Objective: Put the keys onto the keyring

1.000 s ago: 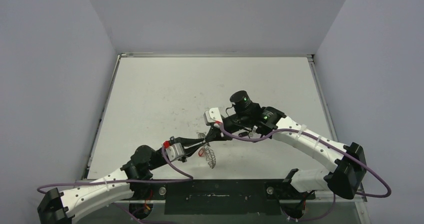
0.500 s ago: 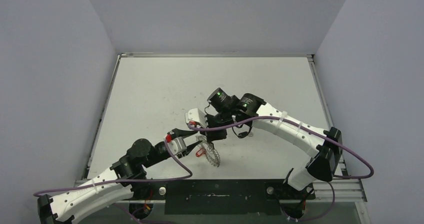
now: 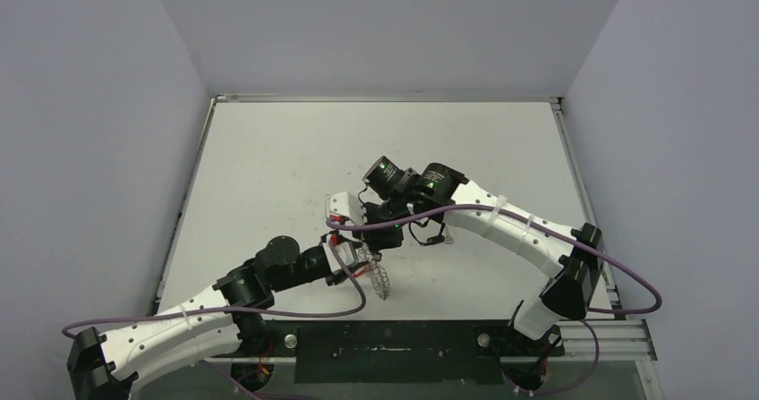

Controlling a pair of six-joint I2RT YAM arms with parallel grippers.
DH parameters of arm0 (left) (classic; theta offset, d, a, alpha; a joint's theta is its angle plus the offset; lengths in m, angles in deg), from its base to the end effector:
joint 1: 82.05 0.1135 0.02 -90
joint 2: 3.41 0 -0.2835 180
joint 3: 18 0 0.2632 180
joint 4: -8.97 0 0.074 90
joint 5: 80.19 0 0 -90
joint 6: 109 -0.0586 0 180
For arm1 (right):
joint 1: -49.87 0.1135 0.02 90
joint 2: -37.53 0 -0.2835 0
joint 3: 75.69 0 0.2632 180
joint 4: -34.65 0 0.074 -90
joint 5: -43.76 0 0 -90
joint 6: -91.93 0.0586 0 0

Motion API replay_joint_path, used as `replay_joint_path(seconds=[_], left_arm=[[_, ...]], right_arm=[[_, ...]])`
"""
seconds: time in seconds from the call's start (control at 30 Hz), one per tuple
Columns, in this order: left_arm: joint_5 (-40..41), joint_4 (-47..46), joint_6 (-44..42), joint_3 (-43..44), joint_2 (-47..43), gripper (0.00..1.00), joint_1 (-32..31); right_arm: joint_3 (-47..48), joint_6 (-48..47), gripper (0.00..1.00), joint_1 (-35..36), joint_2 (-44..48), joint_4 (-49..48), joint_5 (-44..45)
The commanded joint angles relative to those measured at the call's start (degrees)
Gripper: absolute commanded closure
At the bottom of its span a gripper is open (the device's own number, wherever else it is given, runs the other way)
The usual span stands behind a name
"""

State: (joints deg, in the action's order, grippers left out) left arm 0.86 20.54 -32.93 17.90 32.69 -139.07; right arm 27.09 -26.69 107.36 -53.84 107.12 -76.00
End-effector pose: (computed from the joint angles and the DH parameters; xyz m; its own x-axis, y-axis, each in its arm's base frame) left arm 0.0921 -0.1587 0.2527 0.1117 0.2648 -0.9578 0.9115 0.3567 0.2049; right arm 0.1610 0.3067 0.3397 -0.0004 -0.7743 -0.6328 -0.9812 -0.1217 0.1495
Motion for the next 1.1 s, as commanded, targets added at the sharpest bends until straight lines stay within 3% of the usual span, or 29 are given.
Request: replay_joint_path(seconds=[0.0, 0.23, 0.53, 0.8, 0.97, 1.07], left_arm=[[-0.94, -4.72, 1.16, 3.16, 2.16, 0.61, 0.04], [-1.74, -6.94, 1.28, 3.38, 3.19, 0.81, -0.03], [-3.38, -9.51, 1.82, 2.43, 2.78, 0.74, -0.02], [-3.8, -9.66, 1.05, 2.33, 5.65, 1.0, -0.02], [-3.11, -9.18, 0.49, 2.33, 6.5, 1.0, -0.03], [-2.49, -8.97, 0.45, 2.41, 6.3, 0.8, -0.03]], right_arm=[[2.32, 0.86, 1.0, 0.62, 0.19, -0.14, 1.01], [2.24, 0.67, 1.0, 0.86, -0.12, -0.14, 1.37], [2.4, 0.74, 1.0, 1.04, -0.59, -0.5, 1.93], [2.34, 1.02, 1.0, 1.22, -0.42, -0.84, 1.98], [2.12, 1.02, 1.0, 1.27, -0.15, -0.99, 1.9], [1.89, 1.02, 1.0, 1.23, -0.17, -1.06, 1.82]])
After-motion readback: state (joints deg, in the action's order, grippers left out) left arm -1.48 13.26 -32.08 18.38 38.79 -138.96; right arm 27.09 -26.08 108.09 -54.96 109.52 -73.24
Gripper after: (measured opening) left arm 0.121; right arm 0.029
